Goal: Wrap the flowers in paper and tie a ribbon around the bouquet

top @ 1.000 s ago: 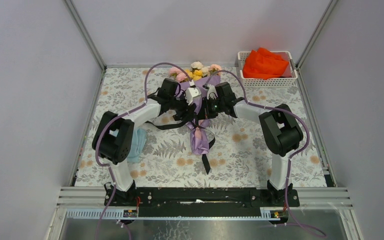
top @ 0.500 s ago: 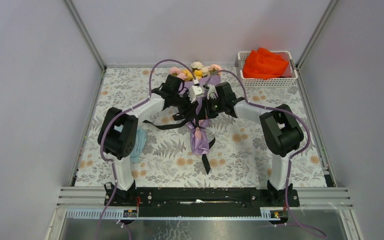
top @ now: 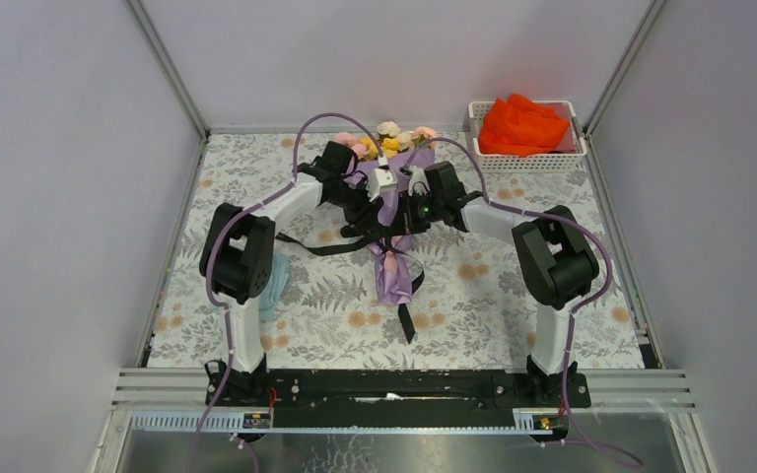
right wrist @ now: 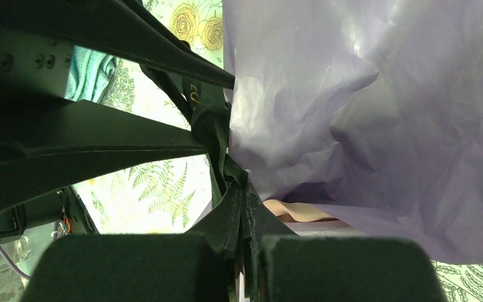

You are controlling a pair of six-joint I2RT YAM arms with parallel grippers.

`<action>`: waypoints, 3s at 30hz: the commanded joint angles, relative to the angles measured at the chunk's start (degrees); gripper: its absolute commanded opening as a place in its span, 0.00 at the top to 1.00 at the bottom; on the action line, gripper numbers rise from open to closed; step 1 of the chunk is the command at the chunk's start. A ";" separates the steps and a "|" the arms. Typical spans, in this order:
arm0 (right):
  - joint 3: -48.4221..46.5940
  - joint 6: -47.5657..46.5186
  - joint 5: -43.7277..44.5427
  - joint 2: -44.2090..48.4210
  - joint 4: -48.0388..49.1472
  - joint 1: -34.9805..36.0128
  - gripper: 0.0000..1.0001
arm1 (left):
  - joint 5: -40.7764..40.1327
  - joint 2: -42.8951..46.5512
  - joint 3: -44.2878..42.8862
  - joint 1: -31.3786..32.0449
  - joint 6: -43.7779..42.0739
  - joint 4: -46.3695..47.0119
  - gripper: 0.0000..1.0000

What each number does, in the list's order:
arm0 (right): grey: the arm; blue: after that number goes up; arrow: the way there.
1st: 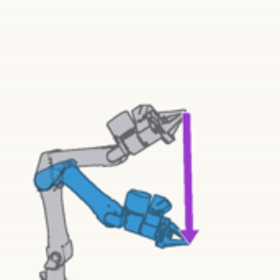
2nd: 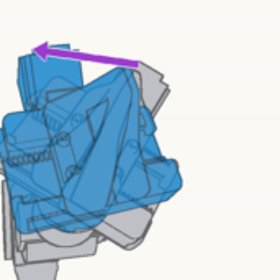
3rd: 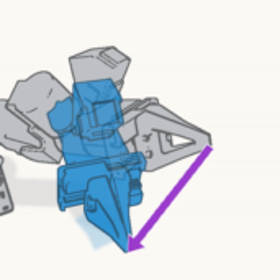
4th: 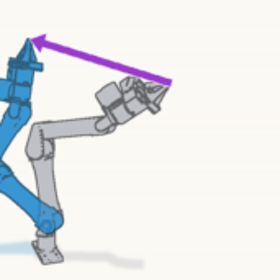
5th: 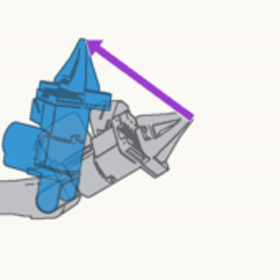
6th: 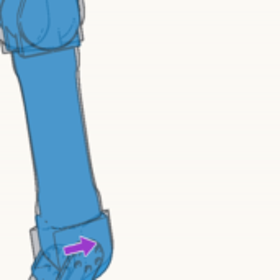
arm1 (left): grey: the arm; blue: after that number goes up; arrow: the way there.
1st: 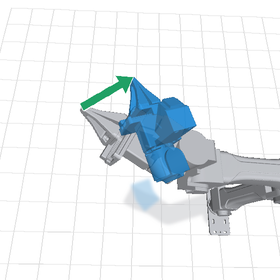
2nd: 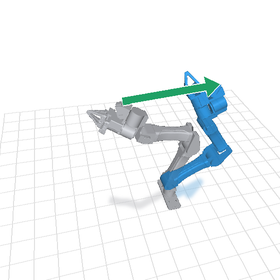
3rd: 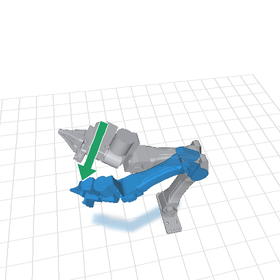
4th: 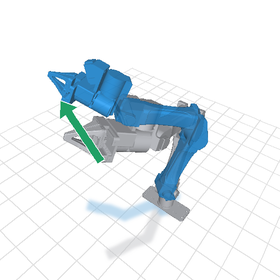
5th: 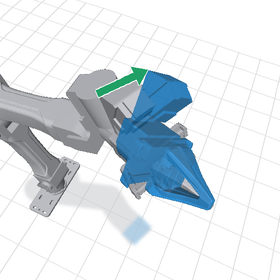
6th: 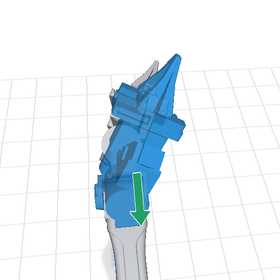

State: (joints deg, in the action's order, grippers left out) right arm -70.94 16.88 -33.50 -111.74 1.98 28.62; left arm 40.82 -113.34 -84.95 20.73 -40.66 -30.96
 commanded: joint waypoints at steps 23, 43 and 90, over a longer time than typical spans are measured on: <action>6.21 1.40 13.87 10.96 1.11 -0.59 1.00 | 0.51 6.61 6.91 0.13 0.89 -0.11 0.44; 4.33 1.78 9.85 8.34 1.17 -0.59 1.00 | 1.85 18.52 13.17 6.26 -16.21 -5.70 0.11; 31.34 8.90 11.11 16.60 4.63 -19.43 1.00 | -12.47 5.64 17.06 -14.62 22.46 5.68 1.00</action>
State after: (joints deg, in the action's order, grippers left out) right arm -43.09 24.75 -23.49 -96.71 5.85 14.00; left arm 36.91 -104.14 -64.66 10.76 -23.57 -22.98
